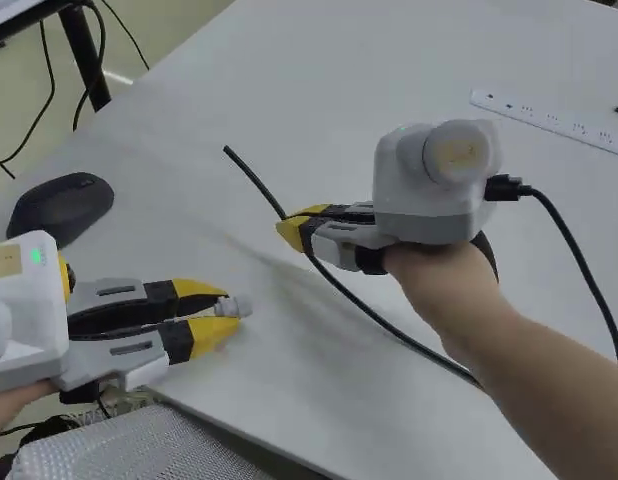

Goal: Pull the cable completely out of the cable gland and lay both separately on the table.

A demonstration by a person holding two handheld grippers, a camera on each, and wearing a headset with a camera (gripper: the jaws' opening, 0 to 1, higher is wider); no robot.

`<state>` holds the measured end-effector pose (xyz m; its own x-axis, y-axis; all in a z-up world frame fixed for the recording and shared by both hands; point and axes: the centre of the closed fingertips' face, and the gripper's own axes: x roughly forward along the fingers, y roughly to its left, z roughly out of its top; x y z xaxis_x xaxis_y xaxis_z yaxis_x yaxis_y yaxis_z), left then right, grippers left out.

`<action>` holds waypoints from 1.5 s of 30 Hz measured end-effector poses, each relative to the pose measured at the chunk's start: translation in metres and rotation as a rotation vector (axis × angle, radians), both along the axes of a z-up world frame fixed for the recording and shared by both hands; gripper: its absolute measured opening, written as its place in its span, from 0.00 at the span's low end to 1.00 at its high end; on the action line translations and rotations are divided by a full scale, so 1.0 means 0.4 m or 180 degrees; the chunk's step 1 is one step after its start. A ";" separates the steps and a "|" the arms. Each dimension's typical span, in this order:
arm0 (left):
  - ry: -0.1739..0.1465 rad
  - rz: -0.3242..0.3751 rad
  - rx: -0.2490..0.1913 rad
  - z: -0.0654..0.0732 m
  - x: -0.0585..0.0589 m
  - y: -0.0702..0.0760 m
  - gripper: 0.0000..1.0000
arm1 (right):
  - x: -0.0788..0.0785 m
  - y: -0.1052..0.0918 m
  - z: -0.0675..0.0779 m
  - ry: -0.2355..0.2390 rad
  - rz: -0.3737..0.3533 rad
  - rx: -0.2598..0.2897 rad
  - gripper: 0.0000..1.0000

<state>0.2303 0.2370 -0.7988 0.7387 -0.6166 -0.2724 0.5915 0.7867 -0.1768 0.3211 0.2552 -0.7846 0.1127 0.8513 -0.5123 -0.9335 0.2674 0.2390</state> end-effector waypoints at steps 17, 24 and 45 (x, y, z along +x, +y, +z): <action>-0.0055 0.0112 -0.0004 -0.028 0.000 0.007 0.15 | 0.036 0.043 -0.080 -0.0168 -0.0114 -0.0163 0.00; -0.0090 0.0160 -0.0074 -0.026 0.003 0.010 0.15 | 0.042 0.056 -0.083 -0.0575 0.0003 -0.0250 0.05; -0.0205 0.0342 -0.0204 0.009 0.040 0.013 0.75 | 0.063 0.059 -0.071 -0.0478 -0.0226 -0.0072 0.77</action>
<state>0.2462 0.2422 -0.7952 0.8161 -0.5476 -0.1848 0.5162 0.8344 -0.1930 0.3464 0.2789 -0.8131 0.2491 0.8270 -0.5040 -0.9368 0.3378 0.0913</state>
